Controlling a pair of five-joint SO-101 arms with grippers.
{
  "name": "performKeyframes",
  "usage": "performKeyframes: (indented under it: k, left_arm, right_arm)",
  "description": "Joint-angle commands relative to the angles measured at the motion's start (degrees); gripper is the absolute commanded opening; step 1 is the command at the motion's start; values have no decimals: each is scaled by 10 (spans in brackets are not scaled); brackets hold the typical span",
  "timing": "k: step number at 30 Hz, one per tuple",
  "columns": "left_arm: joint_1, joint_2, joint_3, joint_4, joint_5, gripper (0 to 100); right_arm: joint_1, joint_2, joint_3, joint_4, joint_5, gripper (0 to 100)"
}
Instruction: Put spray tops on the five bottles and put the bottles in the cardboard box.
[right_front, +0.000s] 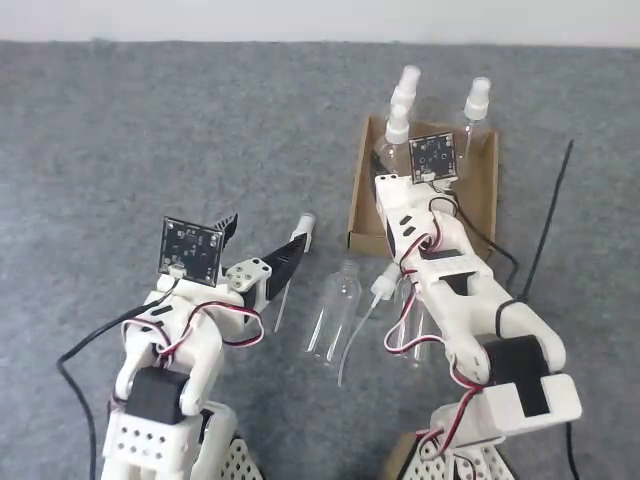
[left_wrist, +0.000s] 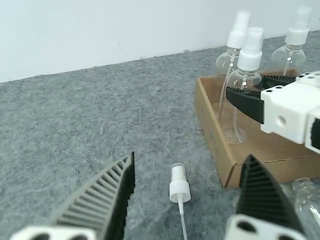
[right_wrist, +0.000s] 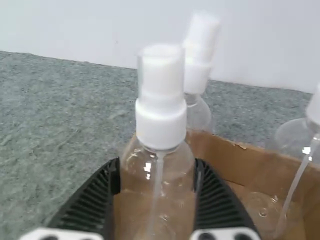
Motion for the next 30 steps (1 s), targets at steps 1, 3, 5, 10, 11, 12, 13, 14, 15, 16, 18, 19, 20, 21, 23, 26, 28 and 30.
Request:
performKeyframes:
  k: [1, 3, 5, 10, 11, 12, 13, 14, 15, 16, 18, 19, 20, 21, 23, 26, 28, 30]
  left_arm:
    - [-3, -7, -4, -14, -1, 311]
    - [-3, -7, -4, -14, -1, 311]
    - [-3, -7, -4, -14, -1, 311]
    - [-3, -7, -3, -14, -1, 311]
    - [-3, -7, -3, -14, -1, 311]
    - [-3, -7, -3, -14, -1, 311]
    - [-3, -7, -3, -14, -1, 311]
    - [-3, -7, -3, -14, -1, 311]
    - [-3, -7, -3, -14, -1, 311]
    - [-3, -7, -3, -14, -1, 311]
    - [-3, -7, -3, -14, -1, 311]
    - [-3, -7, -3, -14, -1, 311]
    - [-3, -7, -3, -14, -1, 311]
    - [-3, -7, -3, -14, -1, 311]
    - [-3, -7, -3, -14, -2, 311]
    - [-3, -7, -3, -14, -2, 311]
    - [-3, -7, -3, -14, -2, 311]
    - [-3, -7, -3, -14, -2, 311]
  right_arm:
    - [3, -7, -31, 12, -3, 160]
    - [2, -7, -32, 16, -3, 195]
    - [2, -7, -32, 16, -3, 208]
    - [2, -7, -33, 15, -3, 224]
    - [2, -7, -33, 15, -3, 230]
    - [2, -7, -33, 16, -3, 236]
    - [2, -7, -33, 17, -3, 243]
    - [2, -7, -33, 17, -3, 248]
    - [2, -7, -33, 17, -3, 253]
    - [2, -7, -33, 17, -3, 256]
    - [2, -7, -33, 17, -3, 256]
    - [2, -7, -33, 17, -3, 256]
    - [2, -8, -33, 16, -3, 256]
    - [2, -8, -34, 15, -3, 256]
    - [2, -20, -34, 19, 11, 256]
    - [-6, -45, -32, 21, 28, 256]
    - [-9, -57, -32, 31, 27, 255]
    - [-16, -69, -33, 56, 26, 256]
